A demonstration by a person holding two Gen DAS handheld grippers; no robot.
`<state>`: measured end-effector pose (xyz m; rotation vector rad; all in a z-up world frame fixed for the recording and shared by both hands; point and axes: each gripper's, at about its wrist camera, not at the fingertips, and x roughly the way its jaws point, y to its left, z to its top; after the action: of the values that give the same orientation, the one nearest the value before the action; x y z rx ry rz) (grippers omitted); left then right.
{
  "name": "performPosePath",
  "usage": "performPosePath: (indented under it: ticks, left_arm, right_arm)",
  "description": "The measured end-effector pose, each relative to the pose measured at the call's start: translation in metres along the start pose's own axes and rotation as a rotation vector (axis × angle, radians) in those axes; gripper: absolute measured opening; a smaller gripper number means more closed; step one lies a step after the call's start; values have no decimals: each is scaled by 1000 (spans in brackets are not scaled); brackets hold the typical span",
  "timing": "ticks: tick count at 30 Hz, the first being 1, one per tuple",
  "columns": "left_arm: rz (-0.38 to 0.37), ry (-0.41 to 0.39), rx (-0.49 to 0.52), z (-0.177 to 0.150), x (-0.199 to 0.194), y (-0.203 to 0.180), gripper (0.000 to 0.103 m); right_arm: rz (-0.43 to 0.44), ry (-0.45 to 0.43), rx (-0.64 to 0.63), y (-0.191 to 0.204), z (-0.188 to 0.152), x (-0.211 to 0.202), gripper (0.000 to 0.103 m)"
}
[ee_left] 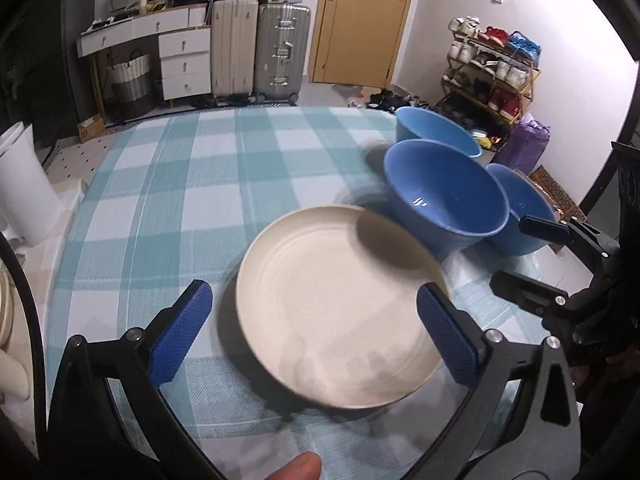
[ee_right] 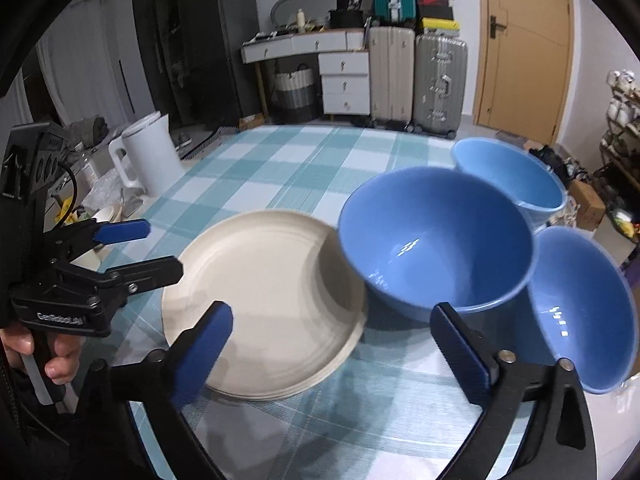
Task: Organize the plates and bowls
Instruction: 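Open both tools to release the plate and pull them back, then move both tools toward the rim of a light-blue bowl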
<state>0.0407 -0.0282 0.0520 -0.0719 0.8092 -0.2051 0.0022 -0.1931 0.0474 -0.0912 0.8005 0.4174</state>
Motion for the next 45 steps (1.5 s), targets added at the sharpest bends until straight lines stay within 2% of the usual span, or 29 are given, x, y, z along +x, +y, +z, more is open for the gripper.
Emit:
performPosePath:
  ticks: [13, 27, 33, 45]
  left_arm:
    - [-82, -36, 14, 46, 1, -35, 102]
    - [-130, -51, 64, 105, 27, -76, 102]
    - [-140, -31, 81, 126, 49, -92, 102]
    - [-158, 2, 77, 170, 97, -110, 102]
  right_arm:
    - [-120, -121, 84, -56, 21, -64, 102]
    - [-201, -181, 248, -143, 33, -111, 102]
    - [-230, -187, 281, -171, 45, -114, 102]
    - [-228, -162, 317, -216, 70, -97, 102]
